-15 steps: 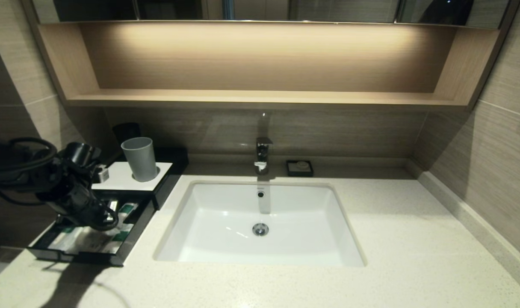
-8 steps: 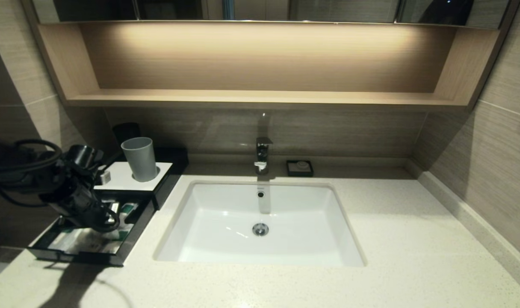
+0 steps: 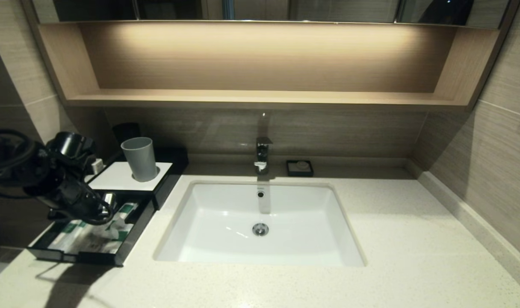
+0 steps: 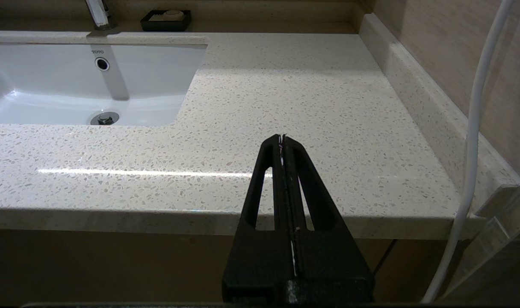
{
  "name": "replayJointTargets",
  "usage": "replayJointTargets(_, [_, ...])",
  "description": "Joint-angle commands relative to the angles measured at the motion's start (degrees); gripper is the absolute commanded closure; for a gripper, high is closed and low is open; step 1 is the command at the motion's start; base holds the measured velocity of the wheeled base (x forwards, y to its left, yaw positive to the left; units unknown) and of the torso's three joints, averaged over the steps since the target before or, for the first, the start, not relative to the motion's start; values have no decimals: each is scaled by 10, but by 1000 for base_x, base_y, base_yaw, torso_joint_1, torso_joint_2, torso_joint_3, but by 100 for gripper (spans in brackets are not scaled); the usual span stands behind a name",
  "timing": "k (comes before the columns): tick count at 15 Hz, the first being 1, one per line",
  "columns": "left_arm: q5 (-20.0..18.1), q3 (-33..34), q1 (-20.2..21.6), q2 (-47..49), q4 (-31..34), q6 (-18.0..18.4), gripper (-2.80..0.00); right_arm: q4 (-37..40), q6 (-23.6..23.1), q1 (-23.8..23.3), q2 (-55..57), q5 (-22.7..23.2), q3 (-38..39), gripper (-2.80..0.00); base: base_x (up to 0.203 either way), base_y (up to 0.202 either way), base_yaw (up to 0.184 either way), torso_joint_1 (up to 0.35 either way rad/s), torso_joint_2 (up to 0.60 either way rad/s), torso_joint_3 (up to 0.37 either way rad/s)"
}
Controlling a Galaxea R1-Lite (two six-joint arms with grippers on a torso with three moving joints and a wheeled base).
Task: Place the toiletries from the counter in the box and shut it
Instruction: Place the bathroom toiletry into the drawer, then close the drawer
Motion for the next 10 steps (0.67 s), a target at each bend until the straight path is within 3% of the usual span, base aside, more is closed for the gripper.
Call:
replayJointTargets(1, [1,8,-1,-66,5,-1,0,0,0,0,-1,0,1,0,0,0,0,0,0,0])
replayJointTargets(10, [-3,196,-4,-201,6,2,0,0,0,0,-1,0,1,0,0,0,0,0,0,0])
